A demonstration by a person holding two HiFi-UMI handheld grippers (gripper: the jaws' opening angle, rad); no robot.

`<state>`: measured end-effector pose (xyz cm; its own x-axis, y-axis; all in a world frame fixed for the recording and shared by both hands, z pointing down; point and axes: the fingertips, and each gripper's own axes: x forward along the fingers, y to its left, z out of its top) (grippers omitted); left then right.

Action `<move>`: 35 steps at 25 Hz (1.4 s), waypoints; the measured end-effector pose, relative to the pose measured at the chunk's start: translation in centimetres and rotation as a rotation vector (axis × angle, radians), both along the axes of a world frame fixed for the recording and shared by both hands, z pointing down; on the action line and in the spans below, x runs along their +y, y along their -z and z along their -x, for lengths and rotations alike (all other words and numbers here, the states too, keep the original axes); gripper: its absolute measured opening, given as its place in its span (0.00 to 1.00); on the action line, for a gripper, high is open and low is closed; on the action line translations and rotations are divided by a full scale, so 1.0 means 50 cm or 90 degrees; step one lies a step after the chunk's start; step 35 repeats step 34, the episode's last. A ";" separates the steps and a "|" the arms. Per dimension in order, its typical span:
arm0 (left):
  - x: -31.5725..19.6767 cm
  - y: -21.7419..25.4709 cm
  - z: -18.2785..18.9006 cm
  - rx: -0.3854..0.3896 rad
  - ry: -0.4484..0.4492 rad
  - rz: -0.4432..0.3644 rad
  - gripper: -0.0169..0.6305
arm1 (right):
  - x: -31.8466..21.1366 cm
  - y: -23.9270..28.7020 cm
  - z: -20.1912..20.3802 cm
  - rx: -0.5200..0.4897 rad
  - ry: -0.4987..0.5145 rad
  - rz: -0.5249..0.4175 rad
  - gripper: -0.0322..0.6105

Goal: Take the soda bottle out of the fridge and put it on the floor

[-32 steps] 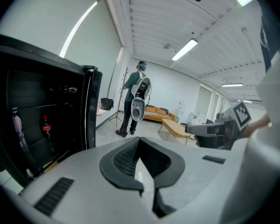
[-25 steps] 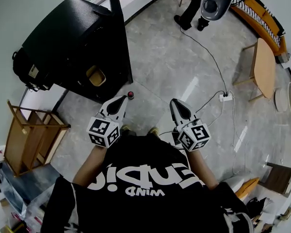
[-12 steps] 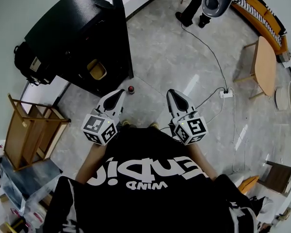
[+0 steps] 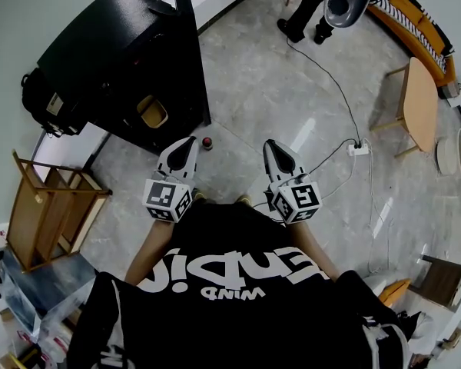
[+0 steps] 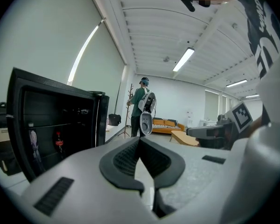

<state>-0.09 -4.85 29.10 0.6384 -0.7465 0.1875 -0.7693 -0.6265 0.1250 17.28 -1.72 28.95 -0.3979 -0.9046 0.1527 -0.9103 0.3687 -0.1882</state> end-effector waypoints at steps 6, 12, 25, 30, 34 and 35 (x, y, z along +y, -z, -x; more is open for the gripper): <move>-0.016 -0.009 0.022 -0.003 0.018 0.011 0.04 | -0.011 -0.007 -0.007 -0.007 -0.001 -0.003 0.09; -0.027 -0.004 0.024 0.007 0.032 0.012 0.04 | -0.021 -0.004 -0.016 -0.007 -0.004 -0.006 0.09; -0.039 -0.014 0.035 0.007 0.052 0.020 0.04 | -0.038 -0.013 -0.008 -0.010 0.006 0.002 0.09; -0.038 -0.019 0.036 0.005 0.053 0.026 0.04 | -0.037 -0.020 -0.008 -0.008 0.010 0.007 0.09; -0.045 -0.019 0.027 0.002 0.054 0.024 0.04 | -0.045 -0.019 -0.014 -0.006 0.015 0.005 0.09; -0.045 -0.019 0.027 0.002 0.054 0.024 0.04 | -0.045 -0.019 -0.014 -0.006 0.015 0.005 0.09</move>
